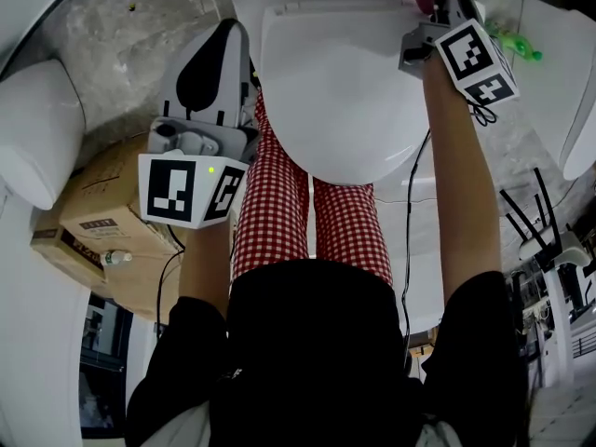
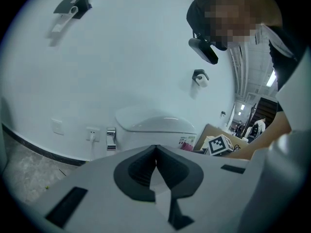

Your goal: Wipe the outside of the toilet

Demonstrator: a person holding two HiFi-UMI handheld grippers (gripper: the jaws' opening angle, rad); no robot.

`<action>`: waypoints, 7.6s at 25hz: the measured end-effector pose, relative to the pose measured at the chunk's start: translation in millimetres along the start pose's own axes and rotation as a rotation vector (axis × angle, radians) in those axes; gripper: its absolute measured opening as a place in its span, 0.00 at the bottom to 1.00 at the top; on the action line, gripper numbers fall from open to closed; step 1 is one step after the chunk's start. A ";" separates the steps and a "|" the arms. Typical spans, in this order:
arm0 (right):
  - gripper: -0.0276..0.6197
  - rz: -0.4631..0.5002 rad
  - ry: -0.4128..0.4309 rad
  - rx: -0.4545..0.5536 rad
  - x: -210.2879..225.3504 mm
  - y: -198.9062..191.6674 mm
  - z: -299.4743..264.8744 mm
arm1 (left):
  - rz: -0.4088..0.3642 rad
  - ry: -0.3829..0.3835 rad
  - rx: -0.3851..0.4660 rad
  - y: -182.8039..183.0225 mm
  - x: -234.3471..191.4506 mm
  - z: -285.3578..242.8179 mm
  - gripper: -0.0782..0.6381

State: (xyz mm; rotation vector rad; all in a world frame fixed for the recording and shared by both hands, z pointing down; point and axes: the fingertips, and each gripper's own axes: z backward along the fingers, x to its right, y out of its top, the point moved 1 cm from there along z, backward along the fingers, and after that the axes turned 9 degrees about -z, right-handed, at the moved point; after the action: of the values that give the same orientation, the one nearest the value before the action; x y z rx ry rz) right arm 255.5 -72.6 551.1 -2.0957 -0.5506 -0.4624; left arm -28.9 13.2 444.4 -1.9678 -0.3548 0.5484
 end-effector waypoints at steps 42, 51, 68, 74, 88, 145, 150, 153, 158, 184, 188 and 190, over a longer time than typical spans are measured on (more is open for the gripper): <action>0.13 0.515 0.352 -0.222 -110.5 -59.5 42.8 | 0.053 0.067 0.052 -7.5 -24.5 44.1 0.12; 0.13 0.834 0.552 -0.382 -187.2 -119.3 17.9 | 0.094 0.125 0.061 -13.9 -51.7 62.3 0.12; 0.13 1.110 0.564 -0.652 -203.6 -197.2 -24.3 | 0.166 0.182 0.061 -23.4 -94.9 72.7 0.12; 0.13 1.089 0.456 -0.684 -192.5 -199.6 -35.8 | 0.167 0.188 0.062 -23.8 -99.5 75.6 0.12; 0.13 0.974 0.332 -0.674 -165.2 -173.3 -45.4 | 0.170 0.194 0.061 -26.0 -98.7 78.3 0.12; 0.13 0.793 0.021 -0.541 34.6 -36.1 -17.9 | 0.085 0.018 0.005 -10.8 22.2 -10.2 0.12; 0.13 0.781 -0.003 -0.524 46.9 -26.6 -8.9 | 0.079 0.007 0.009 -10.5 33.7 -10.0 0.12; 0.13 0.769 -0.026 -0.504 55.8 -19.2 -2.6 | 0.076 0.003 0.015 -9.6 38.7 -9.3 0.12; 0.13 0.736 -0.048 -0.447 66.4 -4.1 10.0 | 0.063 0.001 0.022 -9.0 46.7 -8.2 0.12; 0.13 0.354 0.528 0.227 -20.7 123.0 218.5 | -0.101 -0.117 0.164 79.5 174.0 9.7 0.12; 0.13 0.297 0.647 0.357 -43.2 143.2 273.9 | -0.142 -0.165 0.178 99.9 192.6 21.7 0.12; 0.13 0.231 0.684 0.423 -50.6 152.5 303.2 | -0.168 -0.195 0.192 111.5 201.6 30.9 0.12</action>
State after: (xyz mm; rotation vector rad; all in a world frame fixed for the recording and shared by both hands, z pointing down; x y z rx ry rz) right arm 331.8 94.5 261.4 -1.4488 0.0041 -0.7997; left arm 127.9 83.3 287.8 -1.6872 -0.5628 0.6428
